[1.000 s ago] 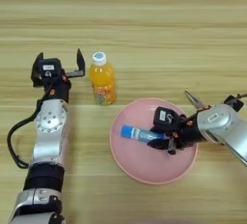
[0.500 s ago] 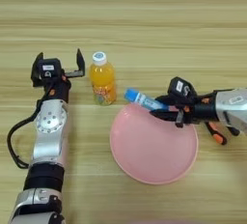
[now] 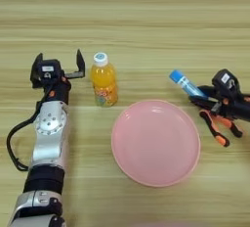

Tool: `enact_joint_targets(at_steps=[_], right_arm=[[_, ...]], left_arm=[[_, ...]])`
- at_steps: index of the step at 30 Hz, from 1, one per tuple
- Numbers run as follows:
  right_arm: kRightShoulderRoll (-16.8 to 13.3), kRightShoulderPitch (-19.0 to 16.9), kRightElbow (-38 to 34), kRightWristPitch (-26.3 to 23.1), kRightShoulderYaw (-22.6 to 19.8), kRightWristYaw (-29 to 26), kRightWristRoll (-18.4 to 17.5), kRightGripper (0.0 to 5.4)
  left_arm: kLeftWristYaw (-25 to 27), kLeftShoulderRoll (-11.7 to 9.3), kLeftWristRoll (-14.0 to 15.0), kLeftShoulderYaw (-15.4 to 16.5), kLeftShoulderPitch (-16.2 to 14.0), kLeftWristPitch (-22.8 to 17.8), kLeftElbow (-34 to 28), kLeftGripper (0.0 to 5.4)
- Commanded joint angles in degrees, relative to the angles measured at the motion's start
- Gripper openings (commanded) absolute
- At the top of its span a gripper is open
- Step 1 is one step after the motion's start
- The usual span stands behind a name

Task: Move the objects on the table

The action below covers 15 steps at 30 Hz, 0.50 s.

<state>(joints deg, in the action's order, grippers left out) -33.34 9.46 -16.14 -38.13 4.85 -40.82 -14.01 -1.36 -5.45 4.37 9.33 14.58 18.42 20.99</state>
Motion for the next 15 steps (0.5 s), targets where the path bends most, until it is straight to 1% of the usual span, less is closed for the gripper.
enact_joint_targets(at_steps=[1,9,15], right_arm=[[-0.67,-1.63,1.78,1.13,0.25,0.35,0.92,1.39],[0.27,-3.97,1.64,0.15,2.99,-0.37,0.21,1.39],[0.32,-4.75,0.56,-1.04,2.68,-0.33,-0.63,1.39]], left_arm=[[0.24,-0.36,-0.08,0.2,0.76,0.26,0.93,5.4],[0.43,-0.39,-0.01,0.37,0.76,0.24,0.86,5.4],[0.58,-0.33,-0.04,0.5,0.77,0.19,0.8,5.4]])
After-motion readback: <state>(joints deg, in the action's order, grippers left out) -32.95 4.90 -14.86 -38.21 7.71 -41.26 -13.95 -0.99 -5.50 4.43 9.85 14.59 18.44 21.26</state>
